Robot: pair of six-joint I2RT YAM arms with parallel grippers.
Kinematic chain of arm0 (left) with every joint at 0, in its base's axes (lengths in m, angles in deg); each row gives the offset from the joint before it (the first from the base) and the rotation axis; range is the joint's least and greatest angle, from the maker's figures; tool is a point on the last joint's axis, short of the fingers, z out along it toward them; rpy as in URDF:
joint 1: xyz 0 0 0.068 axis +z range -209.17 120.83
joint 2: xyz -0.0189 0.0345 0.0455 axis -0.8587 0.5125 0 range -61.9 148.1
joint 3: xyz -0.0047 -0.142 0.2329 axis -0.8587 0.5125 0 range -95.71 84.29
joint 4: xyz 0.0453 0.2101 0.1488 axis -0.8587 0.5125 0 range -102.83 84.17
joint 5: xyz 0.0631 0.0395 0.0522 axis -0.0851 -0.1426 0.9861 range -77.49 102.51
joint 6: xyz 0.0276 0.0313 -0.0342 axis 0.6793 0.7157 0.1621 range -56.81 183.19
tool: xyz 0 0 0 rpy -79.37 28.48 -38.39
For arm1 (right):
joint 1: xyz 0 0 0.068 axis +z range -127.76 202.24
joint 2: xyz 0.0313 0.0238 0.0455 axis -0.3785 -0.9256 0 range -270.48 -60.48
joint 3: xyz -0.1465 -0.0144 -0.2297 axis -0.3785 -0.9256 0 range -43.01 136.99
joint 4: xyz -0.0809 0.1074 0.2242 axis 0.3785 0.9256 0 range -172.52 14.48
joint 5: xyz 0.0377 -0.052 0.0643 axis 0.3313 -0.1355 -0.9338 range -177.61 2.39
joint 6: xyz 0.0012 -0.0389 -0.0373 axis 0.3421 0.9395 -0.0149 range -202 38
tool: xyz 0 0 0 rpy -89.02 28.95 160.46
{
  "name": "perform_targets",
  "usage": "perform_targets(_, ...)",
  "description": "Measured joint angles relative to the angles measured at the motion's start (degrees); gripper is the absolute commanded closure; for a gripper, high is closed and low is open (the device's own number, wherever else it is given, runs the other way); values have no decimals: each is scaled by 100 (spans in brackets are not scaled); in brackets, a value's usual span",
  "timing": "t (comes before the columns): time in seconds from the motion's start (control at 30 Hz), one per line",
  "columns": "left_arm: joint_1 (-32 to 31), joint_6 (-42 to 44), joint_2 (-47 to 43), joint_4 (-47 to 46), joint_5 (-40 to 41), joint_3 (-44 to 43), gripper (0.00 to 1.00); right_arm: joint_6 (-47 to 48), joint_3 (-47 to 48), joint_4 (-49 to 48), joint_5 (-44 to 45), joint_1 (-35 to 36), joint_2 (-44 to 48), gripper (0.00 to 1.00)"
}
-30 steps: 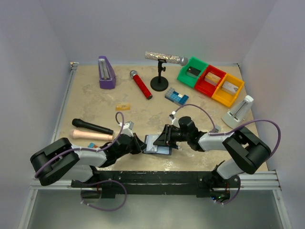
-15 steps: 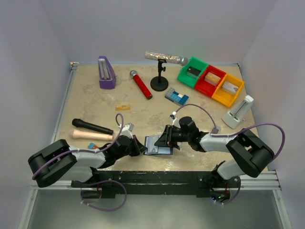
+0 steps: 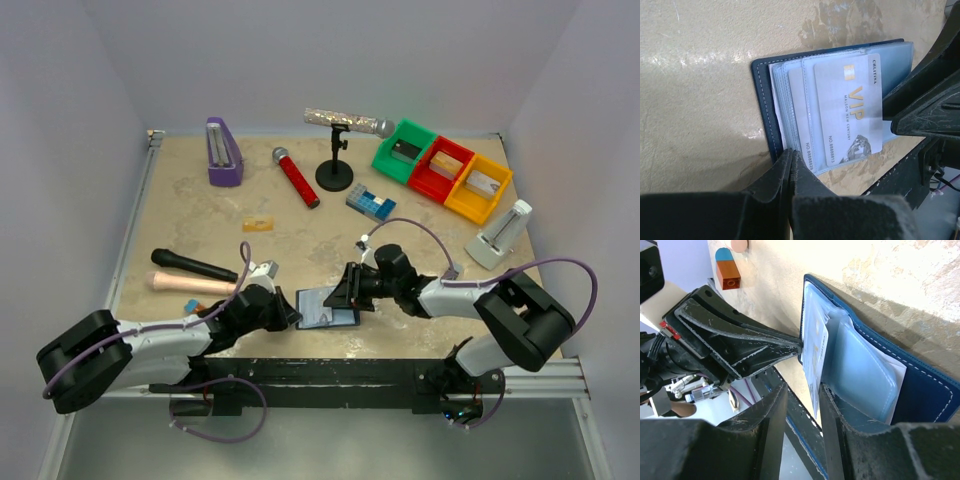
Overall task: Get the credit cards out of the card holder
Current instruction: Remove the credit card from the card holder.
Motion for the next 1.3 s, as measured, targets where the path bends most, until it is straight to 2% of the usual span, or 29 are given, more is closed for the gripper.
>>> perform_targets(0.2,0,114,9,155,-15,-197,100,17,101,31,-2,0,-116,63)
perform_targets(0.57,0,177,-39,289,-20,-330,100,2,101,-11,-4,0,-175,72)
perform_targets(1.17,0,260,-57,393,-20,-468,100,17,101,94,0,0,-162,99)
perform_targets(1.3,0,260,-57,396,-20,-468,100,20,101,140,2,0,-105,100)
